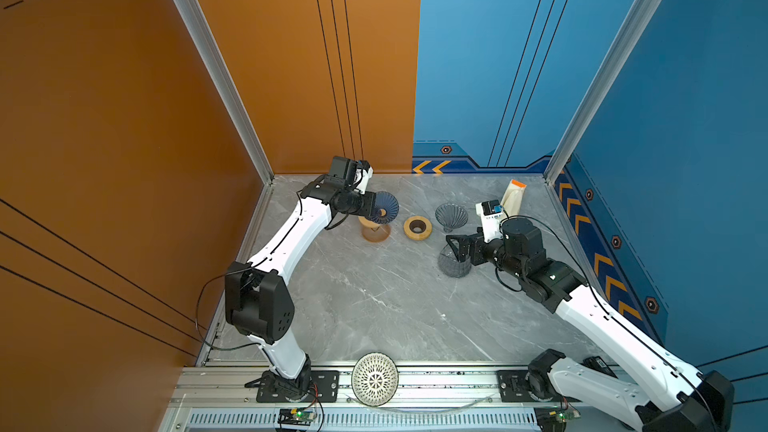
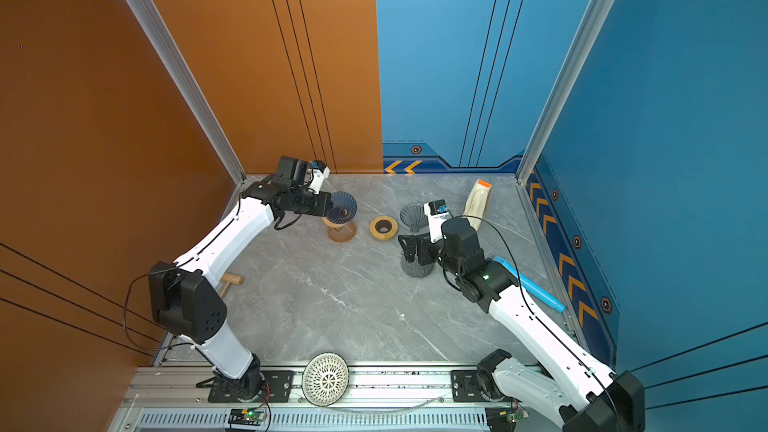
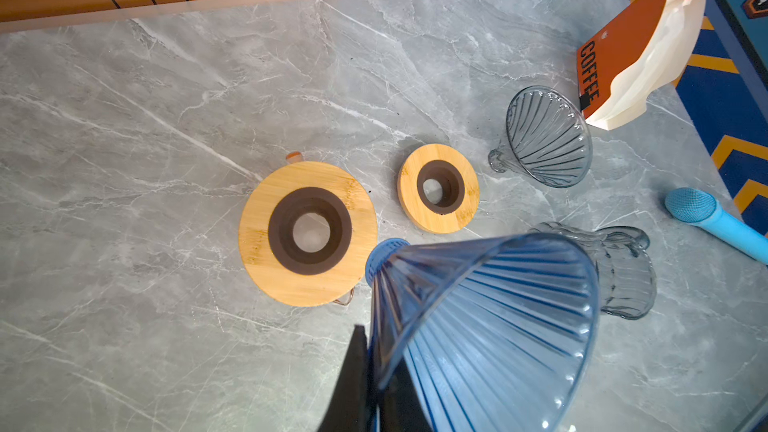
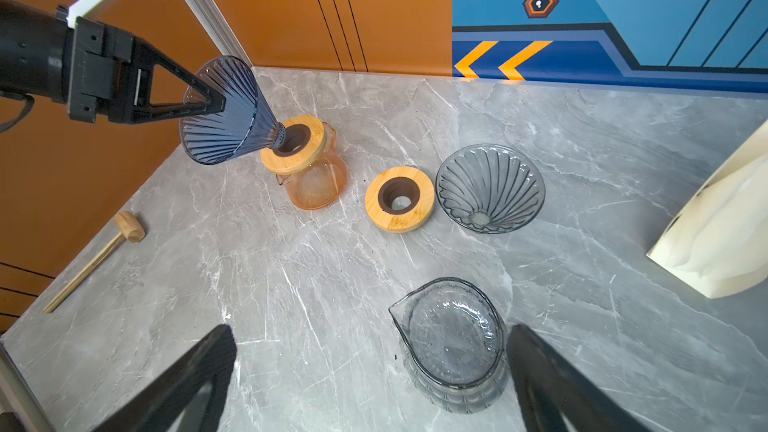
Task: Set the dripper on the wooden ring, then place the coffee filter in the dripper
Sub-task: 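Lower the blue dripper into the wooden ring on the orange pitcher with the left gripper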
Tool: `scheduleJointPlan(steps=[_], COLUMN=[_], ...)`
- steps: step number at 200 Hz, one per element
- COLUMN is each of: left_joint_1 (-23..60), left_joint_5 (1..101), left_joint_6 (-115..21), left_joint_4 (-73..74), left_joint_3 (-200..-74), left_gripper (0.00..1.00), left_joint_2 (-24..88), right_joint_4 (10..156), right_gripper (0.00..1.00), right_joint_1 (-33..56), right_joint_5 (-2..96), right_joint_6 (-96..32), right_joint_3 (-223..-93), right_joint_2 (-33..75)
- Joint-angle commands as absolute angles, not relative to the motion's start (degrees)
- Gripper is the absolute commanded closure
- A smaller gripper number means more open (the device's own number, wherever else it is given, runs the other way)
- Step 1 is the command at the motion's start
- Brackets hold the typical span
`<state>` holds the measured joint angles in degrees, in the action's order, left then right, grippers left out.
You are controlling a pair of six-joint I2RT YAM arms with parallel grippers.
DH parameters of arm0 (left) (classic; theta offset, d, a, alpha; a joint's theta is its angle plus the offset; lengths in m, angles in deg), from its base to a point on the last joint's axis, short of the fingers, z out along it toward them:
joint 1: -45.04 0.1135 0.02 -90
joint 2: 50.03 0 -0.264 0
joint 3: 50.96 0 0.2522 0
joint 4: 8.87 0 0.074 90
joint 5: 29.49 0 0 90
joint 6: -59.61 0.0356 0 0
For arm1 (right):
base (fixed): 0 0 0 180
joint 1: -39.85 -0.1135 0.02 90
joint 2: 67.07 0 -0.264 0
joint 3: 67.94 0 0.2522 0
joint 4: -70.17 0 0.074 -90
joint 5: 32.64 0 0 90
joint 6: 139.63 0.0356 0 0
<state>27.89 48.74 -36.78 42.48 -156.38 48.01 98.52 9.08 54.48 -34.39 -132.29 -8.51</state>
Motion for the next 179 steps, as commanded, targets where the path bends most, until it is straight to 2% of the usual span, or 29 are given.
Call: scheduleJointPlan(steps=[1, 72, 179], left_joint_1=[29.5, 33.9, 35.8], left_joint_5=[47.6, 43.9, 40.9], left_joint_6=[-35.3, -36.2, -36.9], left_joint_4=[42.6, 42.5, 42.6], left_joint_3=[-159.5, -163.1, -163.3], left_gripper=[1.00, 1.00, 1.00], left_joint_2=[49.6, 55.6, 60.6], right_joint_4=[100.7, 101.5, 102.5], right_gripper=[0.00, 0.00, 0.00], right_joint_1=[8.7, 7.9, 7.8], right_joint_5=[56.0, 57.0, 57.7], right_joint_6=[-33.8, -32.8, -33.5], right_joint_3=[-133.8, -133.9, -133.6], right_joint_2=[-7.2, -6.7, -7.3])
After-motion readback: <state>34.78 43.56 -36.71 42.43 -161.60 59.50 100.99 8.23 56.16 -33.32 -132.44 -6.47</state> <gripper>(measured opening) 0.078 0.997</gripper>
